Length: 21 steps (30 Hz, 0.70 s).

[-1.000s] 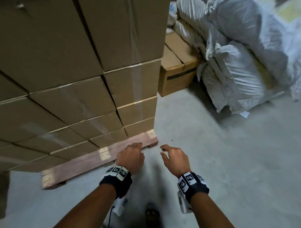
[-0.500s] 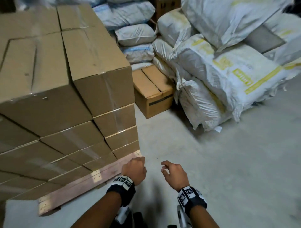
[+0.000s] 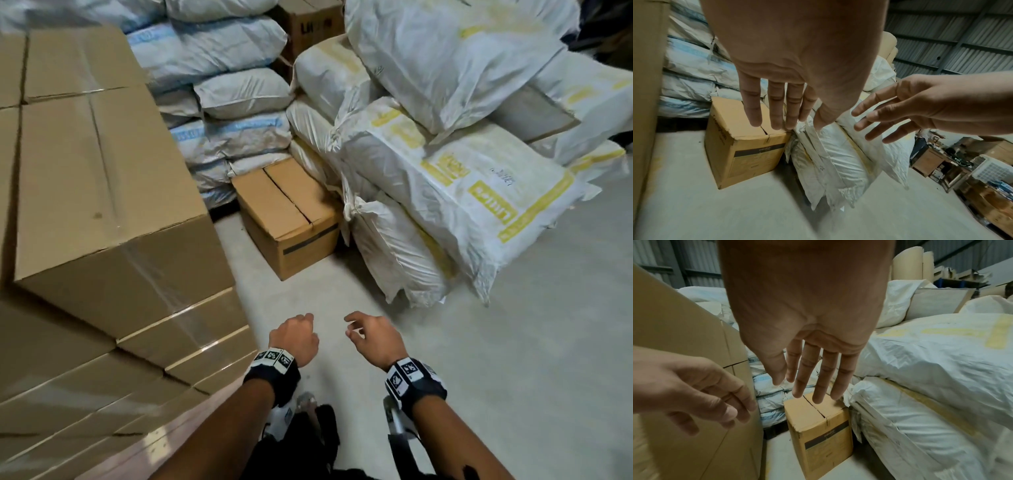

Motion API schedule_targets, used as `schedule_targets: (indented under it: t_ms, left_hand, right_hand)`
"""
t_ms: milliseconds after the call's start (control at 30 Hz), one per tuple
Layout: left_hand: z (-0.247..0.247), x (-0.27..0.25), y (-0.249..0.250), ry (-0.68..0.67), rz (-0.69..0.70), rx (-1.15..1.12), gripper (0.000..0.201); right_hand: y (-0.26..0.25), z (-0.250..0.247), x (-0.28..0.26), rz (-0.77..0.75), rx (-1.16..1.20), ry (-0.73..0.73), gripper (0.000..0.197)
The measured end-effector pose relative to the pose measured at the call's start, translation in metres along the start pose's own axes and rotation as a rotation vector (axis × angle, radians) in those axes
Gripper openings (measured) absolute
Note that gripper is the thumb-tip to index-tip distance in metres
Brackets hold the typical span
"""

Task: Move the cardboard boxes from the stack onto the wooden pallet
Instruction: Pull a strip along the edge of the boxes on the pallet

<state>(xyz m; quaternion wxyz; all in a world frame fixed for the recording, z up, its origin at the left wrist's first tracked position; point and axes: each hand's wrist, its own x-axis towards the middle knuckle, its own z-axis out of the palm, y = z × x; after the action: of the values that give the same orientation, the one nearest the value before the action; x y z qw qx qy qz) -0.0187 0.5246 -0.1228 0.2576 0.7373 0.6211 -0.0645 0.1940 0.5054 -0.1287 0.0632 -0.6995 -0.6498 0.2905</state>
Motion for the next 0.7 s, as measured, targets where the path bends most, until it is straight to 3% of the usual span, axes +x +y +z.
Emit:
schedule_targets:
  t_ms: [367, 700]
  left_hand:
    - [-0.087, 0.161, 0.037, 0.056, -0.083, -0.03, 0.041]
    - [-0.133, 0.264, 0.041, 0.172, -0.394, -0.16, 0.041]
  right_hand:
    - [0.003, -0.102, 0.19, -0.111, -0.023, -0.044, 0.031]
    - [-0.025, -0.17, 0.359, -0.421, -0.171, -0.164, 0.03]
